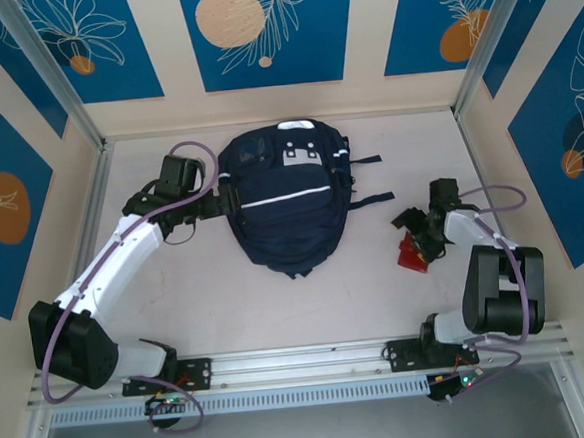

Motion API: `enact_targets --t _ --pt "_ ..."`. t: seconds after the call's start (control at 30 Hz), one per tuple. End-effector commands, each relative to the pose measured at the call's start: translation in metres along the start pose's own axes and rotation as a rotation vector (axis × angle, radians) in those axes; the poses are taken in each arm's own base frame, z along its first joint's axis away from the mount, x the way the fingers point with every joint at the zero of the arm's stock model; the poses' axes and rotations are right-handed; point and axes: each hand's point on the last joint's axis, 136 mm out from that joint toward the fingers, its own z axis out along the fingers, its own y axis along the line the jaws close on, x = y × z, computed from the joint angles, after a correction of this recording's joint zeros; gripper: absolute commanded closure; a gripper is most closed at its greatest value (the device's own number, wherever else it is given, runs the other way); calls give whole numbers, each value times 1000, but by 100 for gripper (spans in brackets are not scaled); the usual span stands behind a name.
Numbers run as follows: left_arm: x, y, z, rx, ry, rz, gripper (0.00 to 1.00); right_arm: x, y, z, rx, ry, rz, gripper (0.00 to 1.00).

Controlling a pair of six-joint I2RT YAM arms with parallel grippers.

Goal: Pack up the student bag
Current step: Move the card holder to the middle-right of the table, then pick up the card holder from the middle-right of the table.

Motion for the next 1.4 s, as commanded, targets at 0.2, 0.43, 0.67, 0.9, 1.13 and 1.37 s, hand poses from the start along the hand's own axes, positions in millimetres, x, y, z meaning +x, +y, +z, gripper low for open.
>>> enact_targets --t 0.2,0.43,0.67,0.9,1.13,1.37 --pt "6 -7 5 59 40 -26 0 37 44 4 -49 126 -150 16" --pt "9 -12 5 88 52 -23 0 14 20 -23 -79 64 -208 19" --pt "8 -19 7 120 65 -27 0 13 13 -6 -154 158 -145 28" --pt "7 -25 4 148 65 -37 0 20 13 11 -133 221 -132 45" --pt "10 -29 2 179 75 -46 0 44 28 19 -141 270 -172 58" --pt "12 -31 0 191 77 -58 0 53 33 31 -55 260 -228 64"
